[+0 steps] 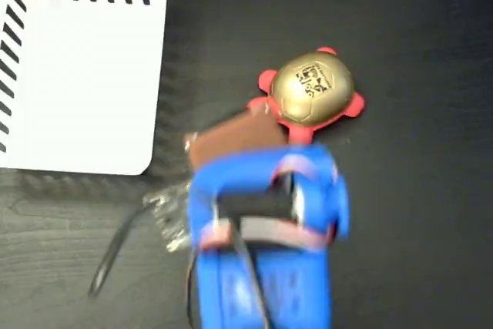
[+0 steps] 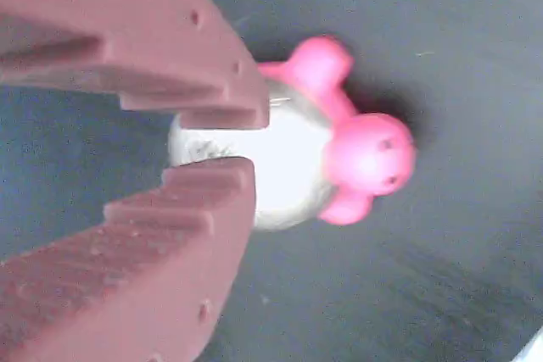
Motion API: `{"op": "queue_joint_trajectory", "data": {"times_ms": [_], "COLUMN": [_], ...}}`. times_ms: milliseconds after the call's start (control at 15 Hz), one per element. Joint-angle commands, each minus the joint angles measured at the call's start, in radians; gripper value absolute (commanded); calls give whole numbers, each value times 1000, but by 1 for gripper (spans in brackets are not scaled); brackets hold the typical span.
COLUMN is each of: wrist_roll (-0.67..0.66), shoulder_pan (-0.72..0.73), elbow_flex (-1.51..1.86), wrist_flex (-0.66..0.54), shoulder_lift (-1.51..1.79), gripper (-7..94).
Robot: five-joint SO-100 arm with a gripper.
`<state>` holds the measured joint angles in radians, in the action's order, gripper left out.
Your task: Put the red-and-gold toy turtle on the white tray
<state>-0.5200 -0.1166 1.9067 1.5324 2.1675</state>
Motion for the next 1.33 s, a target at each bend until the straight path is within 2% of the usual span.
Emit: {"op": "queue_joint_trajectory", "data": {"times_ms": [0,133,333,667,733,800,867,1000,1133,1200,1267], "wrist_roll": [-150,-193,-279,-287,-287,-287,-287,-287,-287,-287,-287], "shoulder_pan": [-127,-206,-232,-225,-230,-235,-238,-242,-241,-239,-239], "elbow_flex": [-115,-187,-244,-350,-367,-380,-388,-391,-387,-385,-383], "wrist_flex": [-9,-84,-83,-29,-29,-29,-32,-51,-63,-63,-72], "shoulder_lift": [-146,-273,-391,-588,-609,-629,-650,-675,-686,-690,-699], "gripper": [0,0,0,1,11,27,38,51,54,59,59]}}
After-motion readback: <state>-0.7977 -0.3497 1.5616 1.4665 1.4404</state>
